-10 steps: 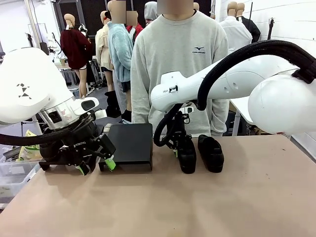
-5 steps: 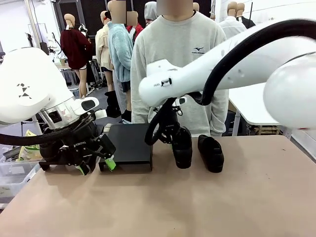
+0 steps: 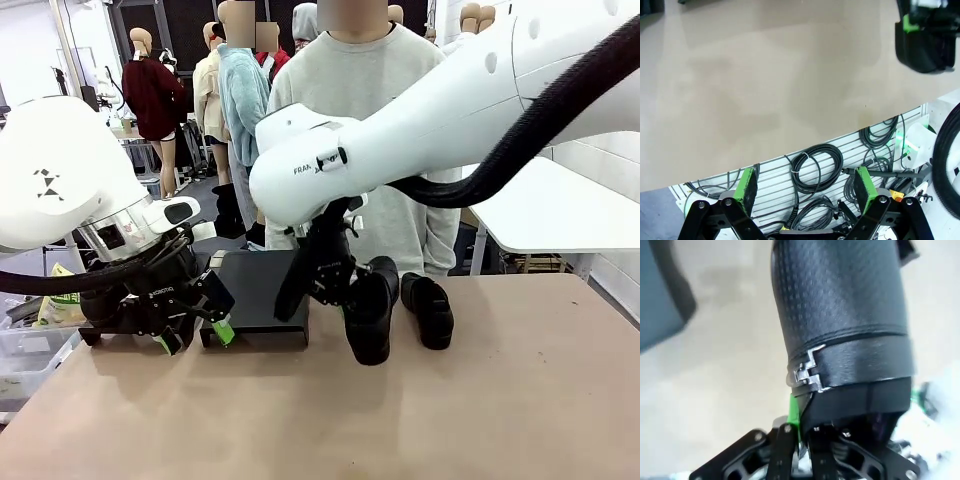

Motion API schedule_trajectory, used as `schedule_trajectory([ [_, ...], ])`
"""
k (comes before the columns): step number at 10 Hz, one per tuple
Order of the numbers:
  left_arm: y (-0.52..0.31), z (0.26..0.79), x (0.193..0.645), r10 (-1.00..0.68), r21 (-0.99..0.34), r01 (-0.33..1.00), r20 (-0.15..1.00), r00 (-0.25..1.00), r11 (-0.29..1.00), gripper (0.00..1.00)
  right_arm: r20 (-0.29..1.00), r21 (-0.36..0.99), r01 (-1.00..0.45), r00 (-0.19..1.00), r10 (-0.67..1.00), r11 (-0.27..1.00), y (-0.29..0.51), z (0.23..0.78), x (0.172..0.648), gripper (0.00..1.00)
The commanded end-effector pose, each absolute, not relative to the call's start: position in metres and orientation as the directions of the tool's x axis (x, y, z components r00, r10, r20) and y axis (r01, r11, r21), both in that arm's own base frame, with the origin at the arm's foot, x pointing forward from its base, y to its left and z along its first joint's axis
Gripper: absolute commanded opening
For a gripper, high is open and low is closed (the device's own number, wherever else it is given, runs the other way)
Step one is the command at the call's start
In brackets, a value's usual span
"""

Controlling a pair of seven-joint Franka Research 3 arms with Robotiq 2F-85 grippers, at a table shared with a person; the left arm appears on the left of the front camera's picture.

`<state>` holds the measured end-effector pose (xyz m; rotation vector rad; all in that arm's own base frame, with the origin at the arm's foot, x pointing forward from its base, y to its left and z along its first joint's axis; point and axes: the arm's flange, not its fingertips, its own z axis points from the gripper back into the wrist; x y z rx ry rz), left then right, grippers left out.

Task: Organize the shoes by placing them on the stand.
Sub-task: Pick up one Shoe and place it in the middle of the table.

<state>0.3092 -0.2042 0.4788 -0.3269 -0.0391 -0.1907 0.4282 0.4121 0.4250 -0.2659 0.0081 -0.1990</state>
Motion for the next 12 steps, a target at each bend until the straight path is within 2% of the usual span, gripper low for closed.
schedule_trajectory([
  [1, -0.203, 0.479, 0.309, -0.185, -0.334, 0.195, 0.063, 0.981, 0.922, 1.00, -0.025, -0.177, 0.094, 0.995, -0.100, 0.980, 0.408, 0.406, 0.410, 0.00],
  [4, -0.203, 0.479, 0.309, -0.185, -0.334, 0.195, 0.063, 0.981, 0.922, 1.00, -0.077, -0.055, 0.004, 0.997, -0.009, 0.998, 0.415, 0.398, 0.375, 0.00],
  [7, -0.203, 0.479, 0.309, -0.185, -0.334, 0.195, 0.063, 0.981, 0.922, 1.00, -0.157, 0.044, -0.066, 0.985, 0.072, 0.997, 0.418, 0.401, 0.365, 0.00],
  [12, -0.203, 0.479, 0.309, -0.185, -0.334, 0.195, 0.063, 0.981, 0.922, 1.00, -0.277, -0.009, -0.090, 0.957, 0.084, 0.996, 0.440, 0.375, 0.368, 0.00],
])
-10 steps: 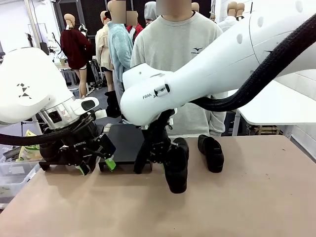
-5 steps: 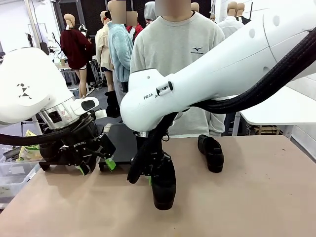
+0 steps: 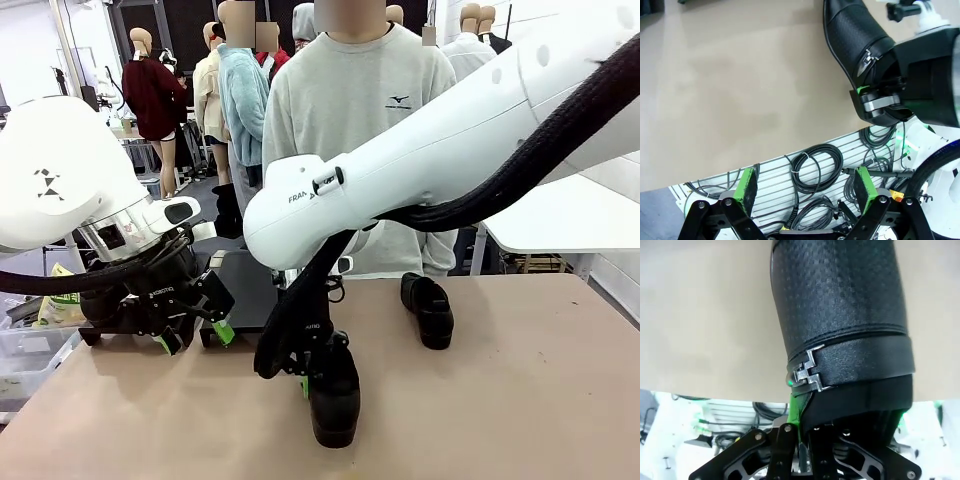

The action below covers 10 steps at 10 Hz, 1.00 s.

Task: Organize the shoes by placing them on the stand.
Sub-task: Pick up one Shoe and place it in the middle of the table.

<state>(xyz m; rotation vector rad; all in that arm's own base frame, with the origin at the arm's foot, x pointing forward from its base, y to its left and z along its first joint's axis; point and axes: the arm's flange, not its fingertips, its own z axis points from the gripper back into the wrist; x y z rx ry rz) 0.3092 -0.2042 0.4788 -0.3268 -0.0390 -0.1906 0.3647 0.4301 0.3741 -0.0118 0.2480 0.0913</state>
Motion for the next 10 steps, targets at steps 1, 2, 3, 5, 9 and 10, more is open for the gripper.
schedule_trajectory([
  [1, -0.203, 0.479, 0.309, -0.185, -0.334, 0.195, 0.063, 0.981, 0.922, 1.00, -0.270, -0.030, -0.076, 0.961, 0.065, 0.997, 0.445, 0.371, 0.366, 0.00],
  [2, -0.203, 0.479, 0.309, -0.185, -0.334, 0.195, 0.063, 0.981, 0.922, 1.00, -0.266, -0.040, -0.055, 0.963, 0.043, 0.998, 0.450, 0.367, 0.368, 0.00],
  [3, -0.203, 0.479, 0.309, -0.185, -0.334, 0.195, 0.063, 0.981, 0.922, 1.00, -0.289, -0.045, -0.067, 0.956, 0.051, 0.997, 0.454, 0.364, 0.367, 0.00],
  [5, -0.203, 0.479, 0.309, -0.185, -0.334, 0.195, 0.063, 0.981, 0.922, 1.00, -0.314, -0.030, -0.050, 0.949, 0.038, 0.998, 0.457, 0.362, 0.369, 0.14],
  [9, -0.203, 0.479, 0.309, -0.185, -0.334, 0.195, 0.063, 0.981, 0.922, 1.00, -0.314, -0.015, -0.048, 0.949, 0.041, 0.999, 0.455, 0.363, 0.368, 0.92],
  [10, -0.203, 0.479, 0.309, -0.185, -0.334, 0.195, 0.063, 0.981, 0.922, 1.00, -0.309, -0.003, -0.041, 0.950, 0.038, 0.999, 0.452, 0.365, 0.370, 1.00],
])
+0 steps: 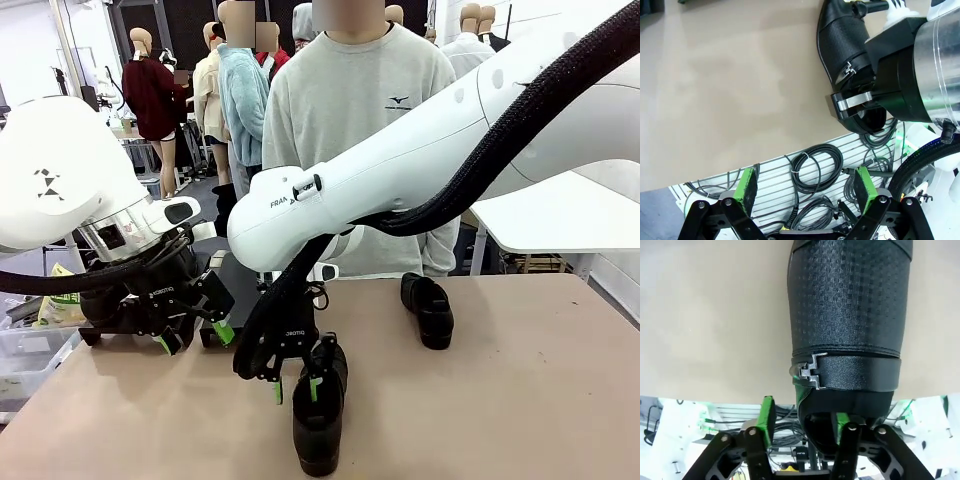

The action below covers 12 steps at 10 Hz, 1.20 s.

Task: Organize the shoes by placing them on the stand.
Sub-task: Pick up one Shoe and place it in the middle of the table, then place the Shoe from the middle of the table onto the Shoes Stand.

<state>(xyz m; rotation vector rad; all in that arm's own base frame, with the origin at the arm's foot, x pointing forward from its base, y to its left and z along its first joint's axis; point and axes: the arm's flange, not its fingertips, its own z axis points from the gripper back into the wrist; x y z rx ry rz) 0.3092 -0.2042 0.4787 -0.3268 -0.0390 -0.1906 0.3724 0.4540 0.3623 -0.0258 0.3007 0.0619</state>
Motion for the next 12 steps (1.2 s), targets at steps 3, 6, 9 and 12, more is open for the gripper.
schedule_trajectory([
  [3, -0.2035, 0.4787, 0.3089, -0.185, -0.334, 0.195, 0.063, 0.981, 0.922, 1.00, -0.295, 0.023, -0.034, 0.955, 0.039, 0.999, 0.4475, 0.3720, 0.3705, 1.00],
  [6, -0.2035, 0.4787, 0.3089, -0.185, -0.334, 0.195, 0.063, 0.981, 0.922, 1.00, -0.283, -0.005, -0.056, 0.958, 0.052, 0.998, 0.4511, 0.3724, 0.3755, 1.00],
  [9, -0.2035, 0.4787, 0.3089, -0.185, -0.334, 0.195, 0.063, 0.981, 0.922, 1.00, -0.283, -0.005, -0.056, 0.958, 0.052, 0.998, 0.4511, 0.3724, 0.3755, 1.00],
  [12, -0.2035, 0.4787, 0.3089, -0.185, -0.334, 0.195, 0.063, 0.981, 0.922, 1.00, -0.283, -0.005, -0.056, 0.958, 0.052, 0.998, 0.4511, 0.3724, 0.3755, 1.00],
])
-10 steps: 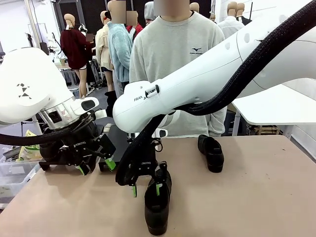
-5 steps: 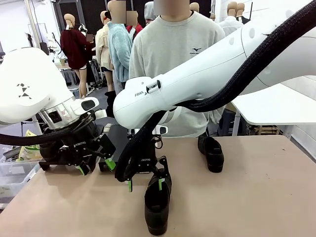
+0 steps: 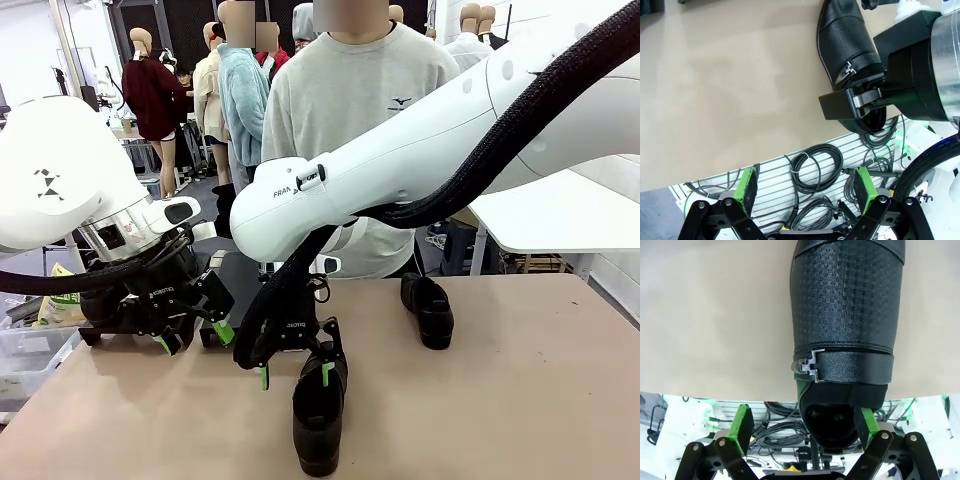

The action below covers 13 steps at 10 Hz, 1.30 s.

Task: Organize the shoes by placing them on the stand.
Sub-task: Place the Shoe from the middle of the table onto the Shoes Stand.

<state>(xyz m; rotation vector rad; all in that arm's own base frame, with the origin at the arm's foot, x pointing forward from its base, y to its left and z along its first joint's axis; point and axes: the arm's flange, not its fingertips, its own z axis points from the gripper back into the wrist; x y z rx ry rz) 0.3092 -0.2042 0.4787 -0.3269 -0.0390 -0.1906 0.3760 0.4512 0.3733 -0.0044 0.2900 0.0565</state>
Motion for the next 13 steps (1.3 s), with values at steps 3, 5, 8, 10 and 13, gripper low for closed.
schedule_trajectory([
  [3, -0.203, 0.479, 0.309, -0.185, -0.334, 0.195, 0.063, 0.981, 0.922, 1.00, -0.286, 0.004, -0.056, 0.957, 0.055, 0.998, 0.451, 0.373, 0.376, 1.00],
  [5, -0.203, 0.479, 0.309, -0.185, -0.334, 0.195, 0.063, 0.981, 0.922, 1.00, -0.157, -0.032, -0.137, 0.979, 0.130, 0.990, 0.445, 0.422, 0.369, 1.00],
  [8, -0.203, 0.479, 0.309, -0.185, -0.334, 0.195, 0.063, 0.981, 0.922, 1.00, -0.113, -0.024, -0.153, 0.982, 0.149, 0.988, 0.408, 0.469, 0.366, 1.00],
  [10, -0.203, 0.479, 0.309, -0.185, -0.334, 0.195, 0.063, 0.981, 0.922, 1.00, -0.175, -0.077, -0.177, 0.971, 0.162, 0.981, 0.353, 0.480, 0.378, 1.00],
  [13, -0.203, 0.479, 0.309, -0.185, -0.334, 0.195, 0.063, 0.981, 0.922, 1.00, -0.250, -0.085, -0.188, 0.955, 0.161, 0.979, 0.266, 0.468, 0.385, 1.00],
])
